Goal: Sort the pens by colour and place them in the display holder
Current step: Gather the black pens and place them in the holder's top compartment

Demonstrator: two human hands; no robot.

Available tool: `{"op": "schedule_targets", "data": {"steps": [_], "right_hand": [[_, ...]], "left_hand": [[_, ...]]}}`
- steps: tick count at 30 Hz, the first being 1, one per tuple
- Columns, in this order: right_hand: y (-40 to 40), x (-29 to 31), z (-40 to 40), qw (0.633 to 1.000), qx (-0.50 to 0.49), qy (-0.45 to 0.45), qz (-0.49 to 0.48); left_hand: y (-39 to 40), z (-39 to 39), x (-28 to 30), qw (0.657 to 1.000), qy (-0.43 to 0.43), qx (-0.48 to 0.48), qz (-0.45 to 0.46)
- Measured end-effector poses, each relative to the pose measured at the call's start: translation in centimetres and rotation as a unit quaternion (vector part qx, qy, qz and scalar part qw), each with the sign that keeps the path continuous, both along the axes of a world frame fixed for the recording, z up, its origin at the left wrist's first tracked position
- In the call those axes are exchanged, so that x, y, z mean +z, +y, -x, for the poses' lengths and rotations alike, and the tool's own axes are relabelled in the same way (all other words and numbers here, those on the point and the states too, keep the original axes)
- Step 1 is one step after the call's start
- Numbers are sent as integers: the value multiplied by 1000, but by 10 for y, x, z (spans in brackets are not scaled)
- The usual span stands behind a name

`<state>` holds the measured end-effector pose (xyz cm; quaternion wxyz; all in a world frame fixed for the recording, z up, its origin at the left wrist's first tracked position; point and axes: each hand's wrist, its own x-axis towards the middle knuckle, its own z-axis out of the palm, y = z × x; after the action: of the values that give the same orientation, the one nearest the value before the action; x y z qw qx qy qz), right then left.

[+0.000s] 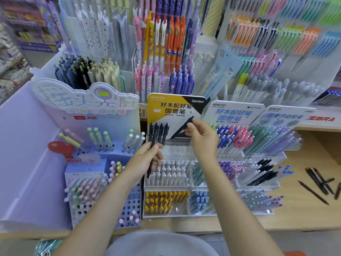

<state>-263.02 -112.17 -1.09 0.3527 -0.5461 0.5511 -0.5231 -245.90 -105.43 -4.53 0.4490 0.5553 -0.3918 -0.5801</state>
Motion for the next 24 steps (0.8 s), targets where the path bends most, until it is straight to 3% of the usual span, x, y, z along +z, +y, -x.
{"op": "schedule_targets", "data": {"steps": [11, 17, 21, 24], "right_hand": [[-13, -25, -18, 983, 57, 173, -7], [-16, -28, -23, 969, 73, 237, 1], [-12, -24, -22, 969, 63, 239, -9], [-4, -14, -18, 981, 50, 188, -10]], "left_hand": [[5, -8, 6, 999, 0, 2, 33], [3, -8, 6, 999, 42, 20, 15], [1, -8, 6, 999, 40, 22, 25], [-1, -6, 7, 998, 38, 29, 32]]}}
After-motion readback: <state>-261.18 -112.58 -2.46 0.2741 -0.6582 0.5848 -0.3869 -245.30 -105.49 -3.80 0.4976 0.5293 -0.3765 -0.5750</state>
